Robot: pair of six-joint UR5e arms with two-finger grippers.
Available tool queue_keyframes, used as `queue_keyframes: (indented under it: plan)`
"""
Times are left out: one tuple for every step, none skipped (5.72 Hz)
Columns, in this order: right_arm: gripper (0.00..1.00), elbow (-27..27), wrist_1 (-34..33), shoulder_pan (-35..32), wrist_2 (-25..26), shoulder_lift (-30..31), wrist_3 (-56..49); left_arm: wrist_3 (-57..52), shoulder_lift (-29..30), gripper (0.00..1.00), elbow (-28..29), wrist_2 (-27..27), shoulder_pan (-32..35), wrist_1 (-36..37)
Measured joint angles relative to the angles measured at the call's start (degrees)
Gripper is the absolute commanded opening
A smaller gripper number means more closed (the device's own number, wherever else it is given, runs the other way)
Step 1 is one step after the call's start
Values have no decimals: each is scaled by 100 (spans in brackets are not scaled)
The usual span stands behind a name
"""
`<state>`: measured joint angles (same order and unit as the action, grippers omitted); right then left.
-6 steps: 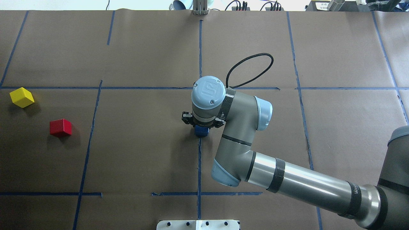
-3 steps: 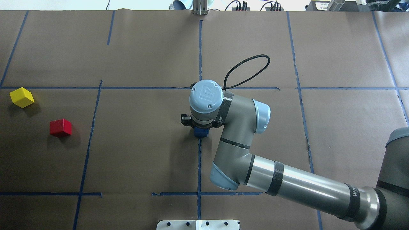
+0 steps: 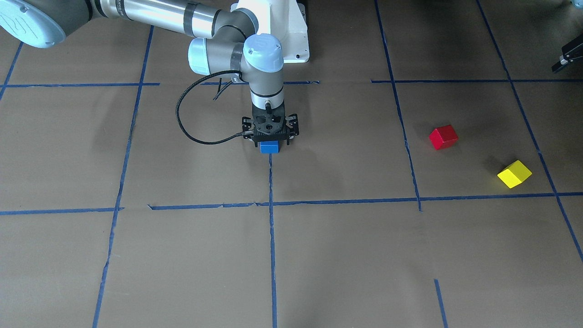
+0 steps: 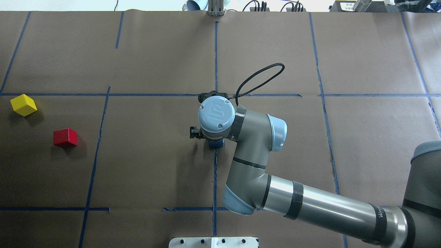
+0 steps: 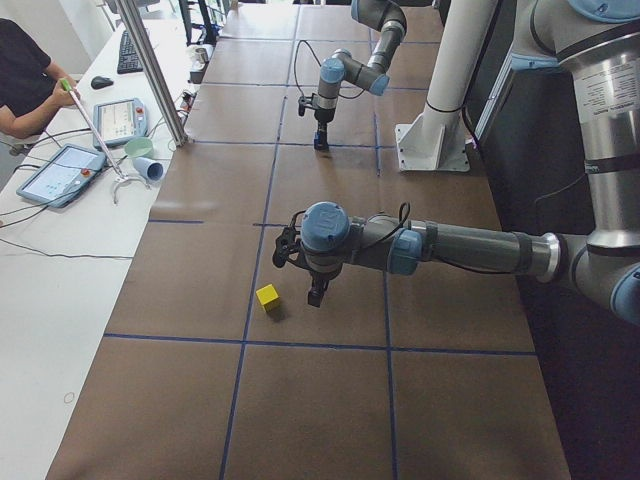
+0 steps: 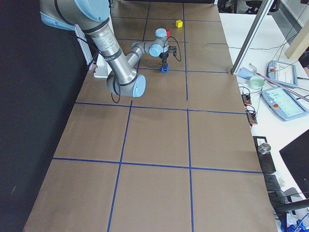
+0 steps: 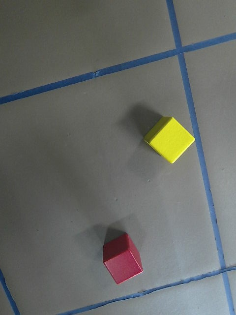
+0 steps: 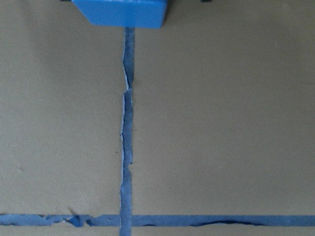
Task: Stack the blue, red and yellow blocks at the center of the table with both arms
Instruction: 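Withdraw the right gripper while the left gripper grasps the red cube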
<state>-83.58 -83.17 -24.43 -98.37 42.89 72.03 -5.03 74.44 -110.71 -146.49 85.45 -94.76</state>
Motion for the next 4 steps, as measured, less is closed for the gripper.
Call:
queue_keyframes:
  plan:
    - [100, -474, -399, -125, -34, 33, -16, 35, 4, 100, -8, -2, -6, 1]
    - [100, -1170, -1004, -366, -177, 170, -33, 405, 87, 100, -23, 0, -79, -30]
    - [100, -1914, -1375, -756, -555, 560, -69, 1109, 256, 100, -24, 25, -479, -255]
    - [100, -2581, -1481, -1243, -1091, 1132, -288, 2115, 501, 100, -13, 87, -1105, -620]
